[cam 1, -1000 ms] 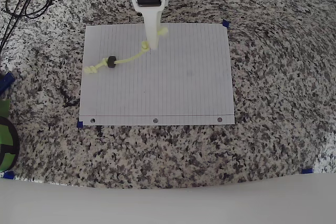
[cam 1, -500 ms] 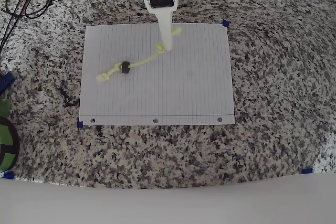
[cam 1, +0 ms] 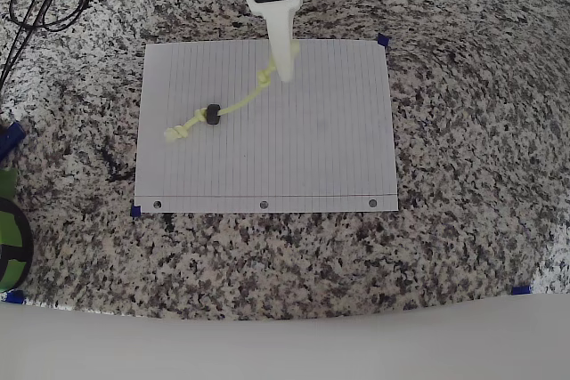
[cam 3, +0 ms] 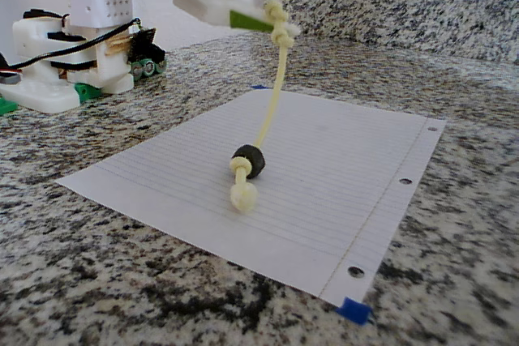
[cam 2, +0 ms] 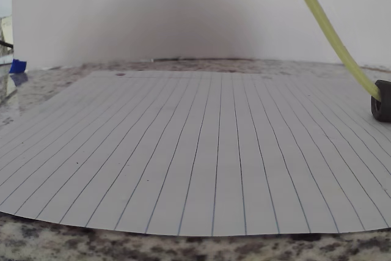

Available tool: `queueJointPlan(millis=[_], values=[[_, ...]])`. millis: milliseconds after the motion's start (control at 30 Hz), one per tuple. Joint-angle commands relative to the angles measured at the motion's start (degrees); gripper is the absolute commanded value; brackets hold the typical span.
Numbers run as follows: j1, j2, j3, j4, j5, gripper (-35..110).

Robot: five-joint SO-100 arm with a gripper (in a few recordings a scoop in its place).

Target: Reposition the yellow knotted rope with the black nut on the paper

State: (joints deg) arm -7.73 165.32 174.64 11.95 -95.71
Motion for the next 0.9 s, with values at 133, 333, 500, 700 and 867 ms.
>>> queueJointPlan(millis=[133,333,500,700,867], values=[[-2.5,1.0,-0.5,-4.0,0.5,44],[-3.6,1.1,-0.4,-5.2,-0.8,45],[-4.7,1.8,-0.4,-8.0,-0.8,45],[-7.0,3.3,-0.5,-8.9,-0.8,44],[-5.0,2.5,-0.4,-6.6,0.1,42]])
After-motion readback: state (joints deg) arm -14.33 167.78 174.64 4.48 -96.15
